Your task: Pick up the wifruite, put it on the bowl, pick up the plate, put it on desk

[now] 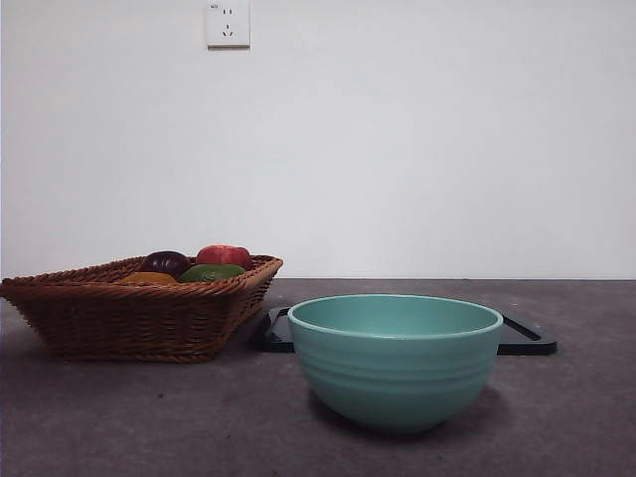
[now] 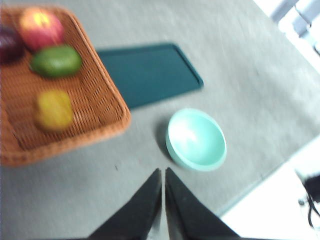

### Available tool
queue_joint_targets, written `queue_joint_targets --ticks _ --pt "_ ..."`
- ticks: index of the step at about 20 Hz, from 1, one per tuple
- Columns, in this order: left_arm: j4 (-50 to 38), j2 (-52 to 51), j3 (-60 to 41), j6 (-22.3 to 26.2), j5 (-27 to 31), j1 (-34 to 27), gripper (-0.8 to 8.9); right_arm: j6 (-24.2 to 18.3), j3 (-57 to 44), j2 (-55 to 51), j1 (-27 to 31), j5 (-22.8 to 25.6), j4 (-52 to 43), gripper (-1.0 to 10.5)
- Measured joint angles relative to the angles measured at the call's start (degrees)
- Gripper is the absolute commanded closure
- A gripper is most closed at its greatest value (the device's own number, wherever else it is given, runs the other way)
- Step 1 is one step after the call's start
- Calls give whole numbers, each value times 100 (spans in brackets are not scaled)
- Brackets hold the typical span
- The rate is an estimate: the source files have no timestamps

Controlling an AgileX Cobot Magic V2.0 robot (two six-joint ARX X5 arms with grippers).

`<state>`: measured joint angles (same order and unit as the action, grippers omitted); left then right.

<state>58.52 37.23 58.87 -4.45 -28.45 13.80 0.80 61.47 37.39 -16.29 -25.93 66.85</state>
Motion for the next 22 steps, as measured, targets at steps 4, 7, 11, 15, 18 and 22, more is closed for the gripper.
queue_joint_targets --ticks 4,7,11,15,18,22 --pt "105 44 0 52 0 59 803 -46 0 0 -92 0 24 941" --pt "107 42 0 52 0 59 706 -50 0 0 -92 0 24 888" --pt "107 42 0 52 2 59 362 -57 0 0 -92 0 24 561" --pt "107 42 0 50 0 59 308 -57 0 0 -92 0 24 556" --pt "107 42 0 48 0 59 309 -57 0 0 -92 0 24 556" --pt "107 50 0 48 0 59 312 -57 0 0 -92 0 24 557"
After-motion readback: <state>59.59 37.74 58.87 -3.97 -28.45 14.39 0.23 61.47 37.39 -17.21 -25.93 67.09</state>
